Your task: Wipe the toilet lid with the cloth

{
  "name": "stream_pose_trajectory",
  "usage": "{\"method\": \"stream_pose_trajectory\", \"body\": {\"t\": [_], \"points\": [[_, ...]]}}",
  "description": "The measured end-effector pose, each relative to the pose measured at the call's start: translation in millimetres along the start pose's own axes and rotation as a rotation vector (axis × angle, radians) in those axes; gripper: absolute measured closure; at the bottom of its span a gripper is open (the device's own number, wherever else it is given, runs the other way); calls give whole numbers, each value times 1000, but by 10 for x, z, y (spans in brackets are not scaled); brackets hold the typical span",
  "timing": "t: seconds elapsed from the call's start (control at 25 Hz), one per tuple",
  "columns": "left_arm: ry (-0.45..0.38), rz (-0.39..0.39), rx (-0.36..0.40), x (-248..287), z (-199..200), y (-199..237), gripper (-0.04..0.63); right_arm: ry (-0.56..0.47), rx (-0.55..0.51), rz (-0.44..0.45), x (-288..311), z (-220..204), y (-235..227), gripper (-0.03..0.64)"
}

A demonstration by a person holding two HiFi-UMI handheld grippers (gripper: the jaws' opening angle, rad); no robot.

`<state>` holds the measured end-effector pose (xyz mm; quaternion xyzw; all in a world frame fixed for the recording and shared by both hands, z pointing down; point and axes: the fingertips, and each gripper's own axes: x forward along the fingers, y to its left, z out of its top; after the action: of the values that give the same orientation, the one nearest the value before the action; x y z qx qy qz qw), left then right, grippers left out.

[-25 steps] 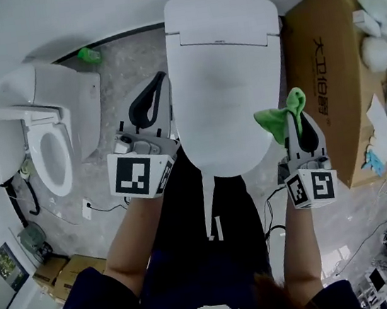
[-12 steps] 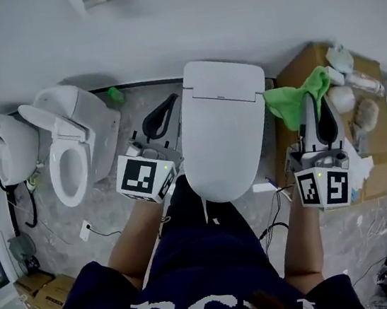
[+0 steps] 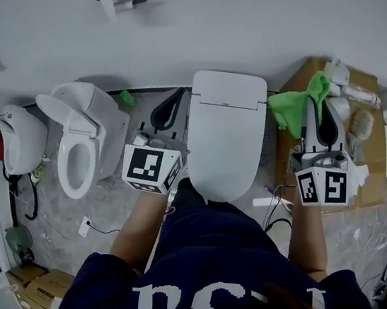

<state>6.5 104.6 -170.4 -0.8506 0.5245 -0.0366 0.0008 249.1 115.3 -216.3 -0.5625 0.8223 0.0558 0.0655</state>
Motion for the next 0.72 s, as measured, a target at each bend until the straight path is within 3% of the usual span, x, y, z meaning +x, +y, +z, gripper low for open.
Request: {"method": "stream_pose_trajectory", "body": {"t": [0.28,0.44,0.72], "points": [[-53,-4,28,-178,323,-227,574,-34,-20,11,-176,293,51,537],[-60,-5,19,-150,329,-125,574,-48,-31,-3,-72,304,95,537],[-68,-5,25,-179,353,-358,574,-52,-52,-31,-250,349,-69,537]]}}
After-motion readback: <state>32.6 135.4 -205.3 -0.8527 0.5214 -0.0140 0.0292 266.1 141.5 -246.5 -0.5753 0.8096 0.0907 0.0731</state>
